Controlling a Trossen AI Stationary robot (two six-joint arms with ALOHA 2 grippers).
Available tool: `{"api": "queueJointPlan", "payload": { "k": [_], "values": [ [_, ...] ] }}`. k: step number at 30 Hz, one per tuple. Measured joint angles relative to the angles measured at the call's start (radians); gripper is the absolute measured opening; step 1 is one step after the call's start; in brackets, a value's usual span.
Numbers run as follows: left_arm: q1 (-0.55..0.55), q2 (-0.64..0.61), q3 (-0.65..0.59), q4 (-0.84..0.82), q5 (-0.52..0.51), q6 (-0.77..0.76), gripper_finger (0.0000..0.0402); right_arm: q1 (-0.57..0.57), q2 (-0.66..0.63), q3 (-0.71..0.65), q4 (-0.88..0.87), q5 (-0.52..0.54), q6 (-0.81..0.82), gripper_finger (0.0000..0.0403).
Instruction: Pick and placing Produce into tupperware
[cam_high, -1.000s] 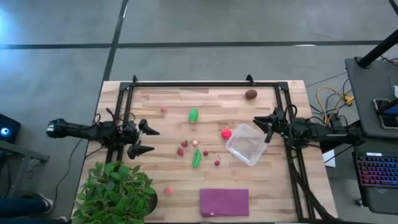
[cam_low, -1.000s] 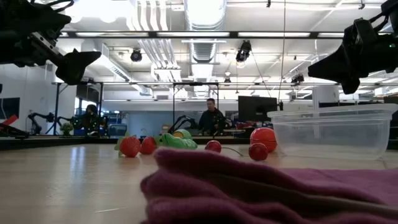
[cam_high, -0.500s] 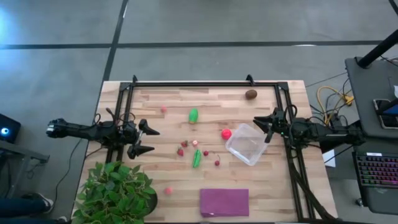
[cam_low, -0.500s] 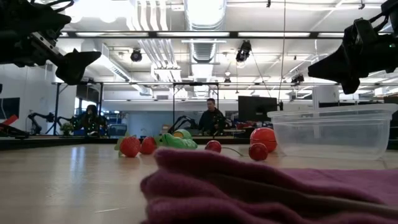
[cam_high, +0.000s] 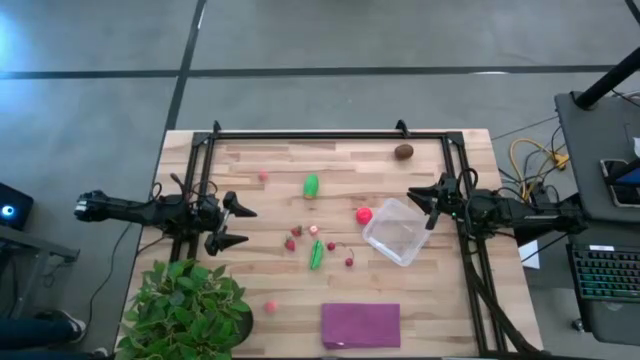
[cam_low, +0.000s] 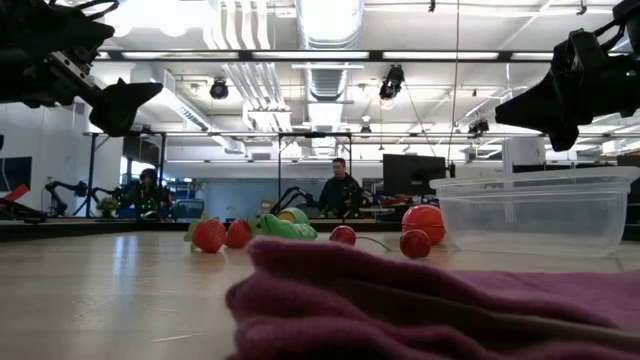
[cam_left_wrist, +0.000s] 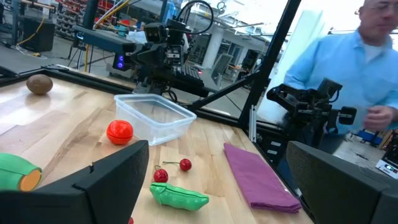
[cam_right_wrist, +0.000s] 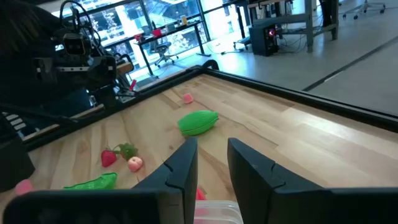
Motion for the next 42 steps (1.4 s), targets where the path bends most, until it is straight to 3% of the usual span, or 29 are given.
{"api": "queueJointPlan", "payload": {
  "k": [12, 15, 19, 21, 25, 28, 31, 33, 37, 42],
  "values": [
    [0.000, 0.000, 0.000, 0.000, 0.000, 0.000, 0.0367, 0.000, 0.000, 0.000, 0.002, 0.000, 0.017, 0.0082],
    [0.000, 0.000, 0.000, 0.000, 0.000, 0.000, 0.0367, 0.000, 0.000, 0.000, 0.046, -0.001, 0.237, 0.0082],
    [0.000, 0.000, 0.000, 0.000, 0.000, 0.000, 0.0367, 0.000, 0.007, 0.000, 0.160, -0.027, 0.666, 0.0082],
    [0.000, 0.000, 0.000, 0.000, 0.000, 0.000, 0.0367, 0.000, 0.040, 0.002, 0.212, 0.024, 0.764, 0.0082],
    [0.000, 0.001, 0.000, 0.009, 0.000, 0.000, 0.0367, 0.001, 0.083, 0.001, 0.363, 0.008, 0.871, 0.0082],
    [0.000, 0.002, 0.000, 0.010, 0.000, 0.000, 0.0367, 0.001, 0.128, -0.002, 0.552, 0.027, 0.773, 0.0082],
    [0.000, 0.002, 0.000, 0.007, 0.000, 0.000, 0.0367, 0.002, 0.218, 0.010, 0.922, 0.016, 0.509, 0.0082],
    [0.000, 0.005, 0.000, 0.009, 0.000, 0.000, 0.0367, 0.002, 0.284, 0.041, 1.045, -0.005, 0.386, 0.0082],
    [0.000, 0.005, 0.000, 0.008, 0.000, 0.000, 0.0367, 0.002, 0.400, 0.136, 1.055, 0.042, 0.279, 0.0082],
    [0.000, 0.003, 0.000, 0.008, 0.000, 0.000, 0.0367, 0.002, 0.528, 0.276, 1.044, 0.077, 0.299, 0.0082]
  ]
}}
